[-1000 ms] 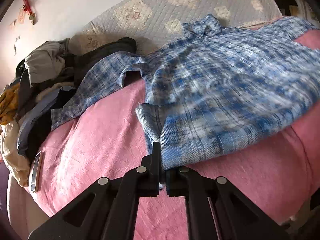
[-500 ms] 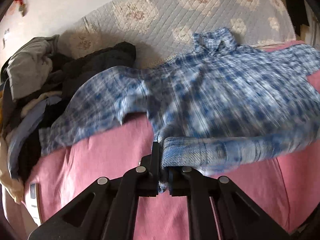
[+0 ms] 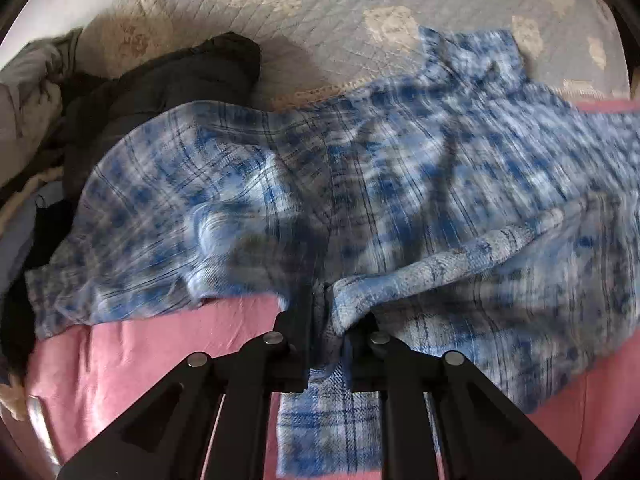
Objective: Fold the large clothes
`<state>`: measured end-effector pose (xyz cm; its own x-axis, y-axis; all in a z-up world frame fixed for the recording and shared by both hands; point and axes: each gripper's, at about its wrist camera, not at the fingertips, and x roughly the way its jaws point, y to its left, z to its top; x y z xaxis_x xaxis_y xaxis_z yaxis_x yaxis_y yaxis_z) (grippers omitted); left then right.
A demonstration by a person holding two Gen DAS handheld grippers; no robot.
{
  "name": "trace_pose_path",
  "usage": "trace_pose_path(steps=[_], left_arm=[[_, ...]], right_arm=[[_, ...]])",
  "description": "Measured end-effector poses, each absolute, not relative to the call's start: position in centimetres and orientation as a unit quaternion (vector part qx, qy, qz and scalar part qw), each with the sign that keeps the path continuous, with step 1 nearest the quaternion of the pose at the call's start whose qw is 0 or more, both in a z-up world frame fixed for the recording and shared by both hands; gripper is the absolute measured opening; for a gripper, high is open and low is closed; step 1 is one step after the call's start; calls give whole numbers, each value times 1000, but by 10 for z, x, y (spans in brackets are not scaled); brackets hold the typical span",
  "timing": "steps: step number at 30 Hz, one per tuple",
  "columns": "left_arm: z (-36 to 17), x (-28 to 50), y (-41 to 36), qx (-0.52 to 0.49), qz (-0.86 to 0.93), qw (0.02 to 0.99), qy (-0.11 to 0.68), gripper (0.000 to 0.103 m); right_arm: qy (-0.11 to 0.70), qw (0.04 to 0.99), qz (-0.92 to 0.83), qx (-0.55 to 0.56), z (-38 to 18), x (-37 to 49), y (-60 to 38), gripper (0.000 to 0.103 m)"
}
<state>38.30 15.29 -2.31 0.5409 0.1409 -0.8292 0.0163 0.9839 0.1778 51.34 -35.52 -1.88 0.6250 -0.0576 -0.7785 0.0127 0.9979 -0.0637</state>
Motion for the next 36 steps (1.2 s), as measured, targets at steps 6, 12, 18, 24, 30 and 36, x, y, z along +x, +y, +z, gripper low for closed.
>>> trace_pose_path(steps=[6, 12, 18, 24, 30, 36], left_arm=[[-24, 387, 163, 55, 29, 887, 458, 26], [2, 366, 183, 16, 16, 914, 406, 86], [-1, 352, 215, -81, 16, 891, 446, 99], [-47, 346, 235, -245, -71, 815, 520, 99], [-45, 329, 208, -167, -67, 842, 509, 98], [-50, 331, 164, -14, 35, 883, 467, 8]], right_arm=[[427, 904, -27, -21, -29, 530, -353, 2], [387, 922, -26, -24, -21, 521, -359, 24], [391, 919, -38, 34, -6, 502, -385, 83], [461, 883, -48, 74, -6, 478, -416, 84], [514, 841, 40, 163, -35, 467, -434, 84], [501, 839, 65, 203, -58, 467, -438, 52]])
